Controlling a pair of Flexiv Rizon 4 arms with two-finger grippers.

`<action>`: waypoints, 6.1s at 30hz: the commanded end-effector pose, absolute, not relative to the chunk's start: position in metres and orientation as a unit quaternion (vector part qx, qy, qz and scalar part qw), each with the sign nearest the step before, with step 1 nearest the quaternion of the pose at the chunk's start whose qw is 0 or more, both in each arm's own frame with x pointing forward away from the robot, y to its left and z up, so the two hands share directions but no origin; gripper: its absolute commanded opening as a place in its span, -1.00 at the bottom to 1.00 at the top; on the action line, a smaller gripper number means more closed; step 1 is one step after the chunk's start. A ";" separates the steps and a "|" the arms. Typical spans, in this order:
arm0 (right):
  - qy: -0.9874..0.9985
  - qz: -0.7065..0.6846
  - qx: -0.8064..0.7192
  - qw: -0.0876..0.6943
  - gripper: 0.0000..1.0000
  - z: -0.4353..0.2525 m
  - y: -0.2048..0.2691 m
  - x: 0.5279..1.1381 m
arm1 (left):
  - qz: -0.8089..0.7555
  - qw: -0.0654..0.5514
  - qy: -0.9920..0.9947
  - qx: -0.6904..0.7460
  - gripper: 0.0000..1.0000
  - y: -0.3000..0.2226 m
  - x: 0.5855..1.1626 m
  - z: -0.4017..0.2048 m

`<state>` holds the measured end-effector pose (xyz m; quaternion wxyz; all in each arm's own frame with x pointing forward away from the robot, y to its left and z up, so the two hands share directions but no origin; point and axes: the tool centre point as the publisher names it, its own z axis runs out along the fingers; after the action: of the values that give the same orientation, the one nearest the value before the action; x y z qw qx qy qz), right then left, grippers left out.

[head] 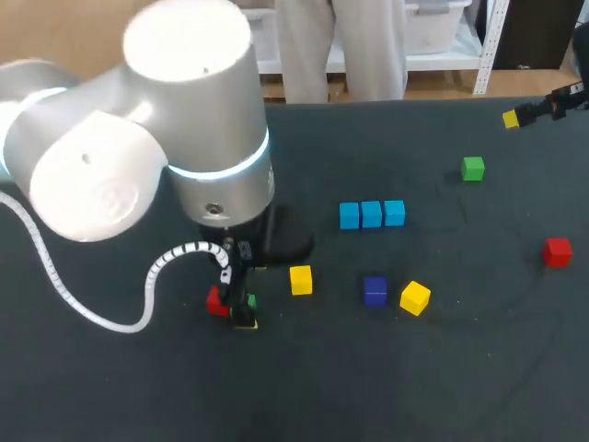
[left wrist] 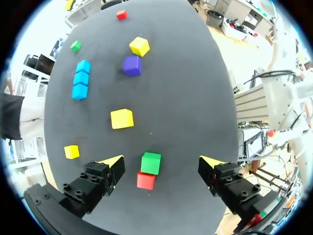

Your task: Place the blue cubes, place green cubes on the blue cubes, place the yellow cubes on the green cubes, then place the red cubes on the yellow cubes, and place purple cube on the red cubes.

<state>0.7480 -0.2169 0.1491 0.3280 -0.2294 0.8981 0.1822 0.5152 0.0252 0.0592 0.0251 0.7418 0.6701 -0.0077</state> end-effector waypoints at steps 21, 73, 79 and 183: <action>0.897 0.185 -0.231 0.328 1.00 0.149 -0.218 0.749 | -0.019 -0.037 0.658 0.752 1.00 0.035 0.544 0.008; 0.897 0.185 -0.231 0.328 1.00 0.149 -0.218 0.749 | 0.015 -0.076 0.650 0.756 -1.00 0.001 0.624 0.038; 0.897 0.185 -0.231 0.328 1.00 0.149 -0.218 0.749 | 0.037 -0.098 0.624 0.774 -1.00 -0.020 0.659 0.048; 0.897 0.185 -0.231 0.328 1.00 0.149 -0.218 0.749 | -0.012 -0.033 0.723 0.690 1.00 -0.123 0.720 0.036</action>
<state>0.7480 -0.2170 0.1491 0.3280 -0.2294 0.8981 0.1822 0.7178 -0.1292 0.0315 -0.0338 0.6909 0.7221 -0.0093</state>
